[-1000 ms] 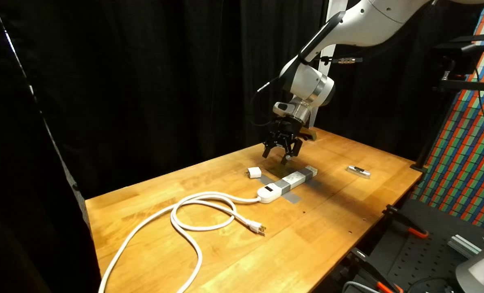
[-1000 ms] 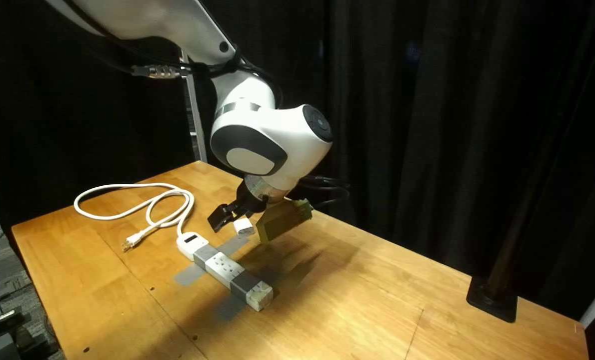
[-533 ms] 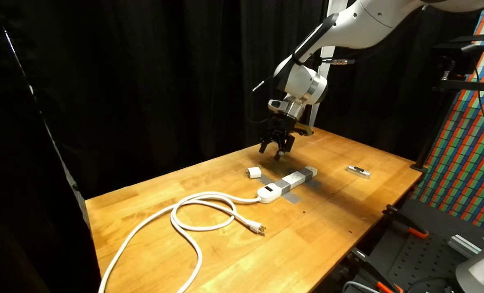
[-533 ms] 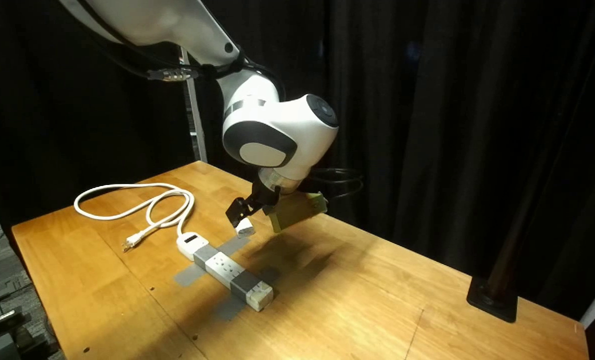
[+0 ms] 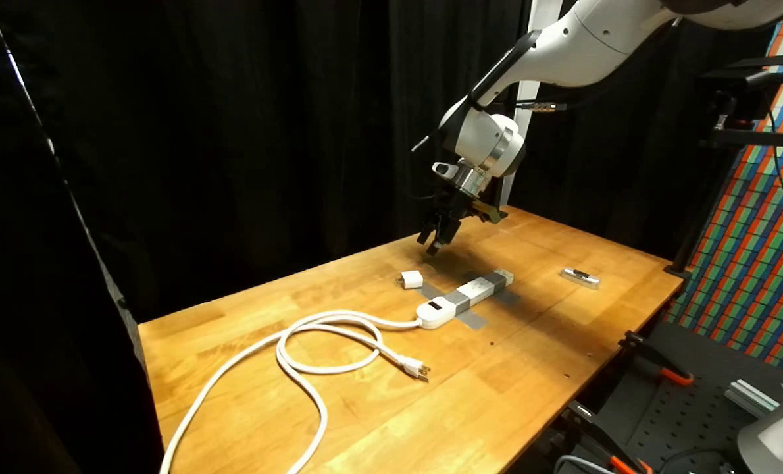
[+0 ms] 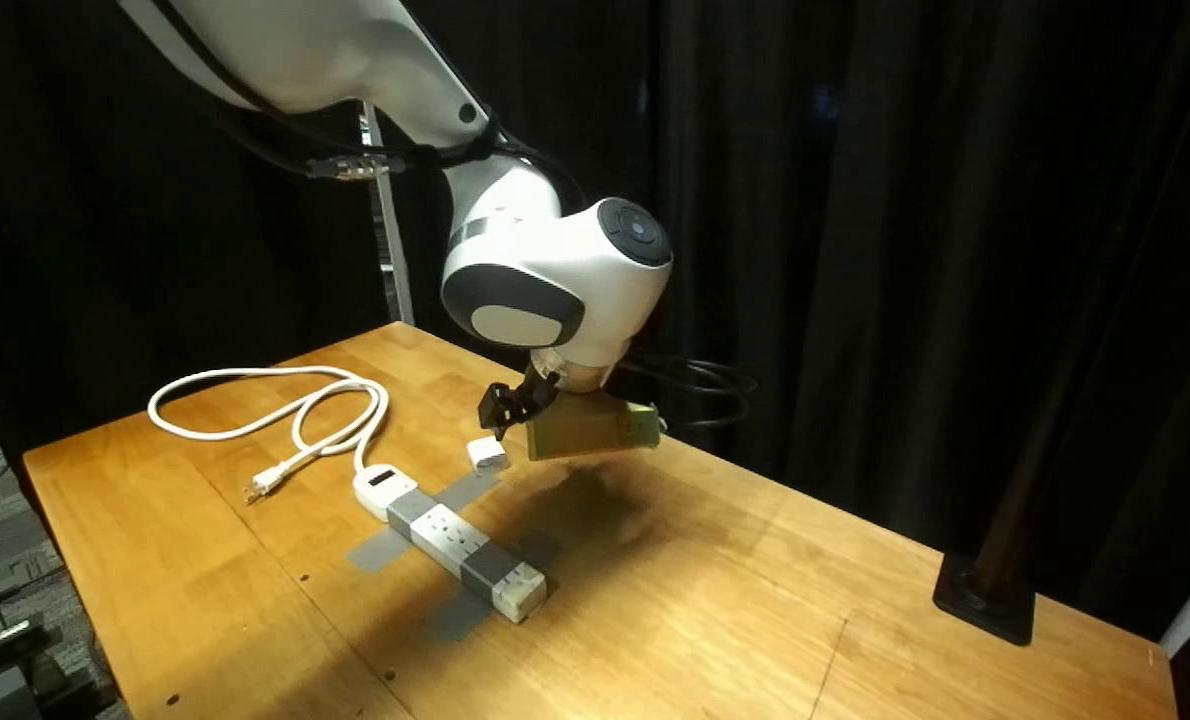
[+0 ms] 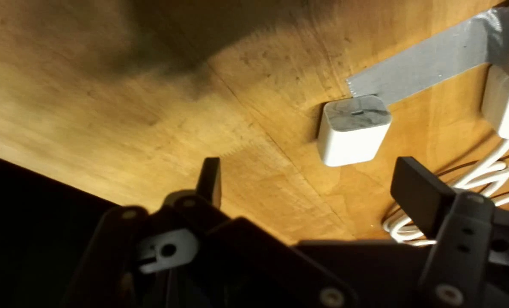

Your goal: Plug the adapter into the extension cord

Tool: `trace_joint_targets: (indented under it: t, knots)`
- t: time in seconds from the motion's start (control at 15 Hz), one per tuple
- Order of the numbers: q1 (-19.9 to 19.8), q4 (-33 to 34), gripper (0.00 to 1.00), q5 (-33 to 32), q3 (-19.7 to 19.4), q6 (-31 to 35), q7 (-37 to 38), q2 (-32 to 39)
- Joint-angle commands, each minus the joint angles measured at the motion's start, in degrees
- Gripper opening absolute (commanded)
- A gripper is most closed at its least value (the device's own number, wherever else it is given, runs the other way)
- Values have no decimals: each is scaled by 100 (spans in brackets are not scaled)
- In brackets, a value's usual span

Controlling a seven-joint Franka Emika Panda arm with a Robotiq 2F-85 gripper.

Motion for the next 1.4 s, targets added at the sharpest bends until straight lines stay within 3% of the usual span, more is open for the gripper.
trace_joint_targets:
  t: [0.0, 0.6, 1.33]
  knots:
    - [12, -46, 100, 162, 109, 245, 385, 28]
    - [-13, -427, 100, 279, 341, 436, 343, -51]
    - [-50, -866, 100, 555, 750, 1592, 89, -11]
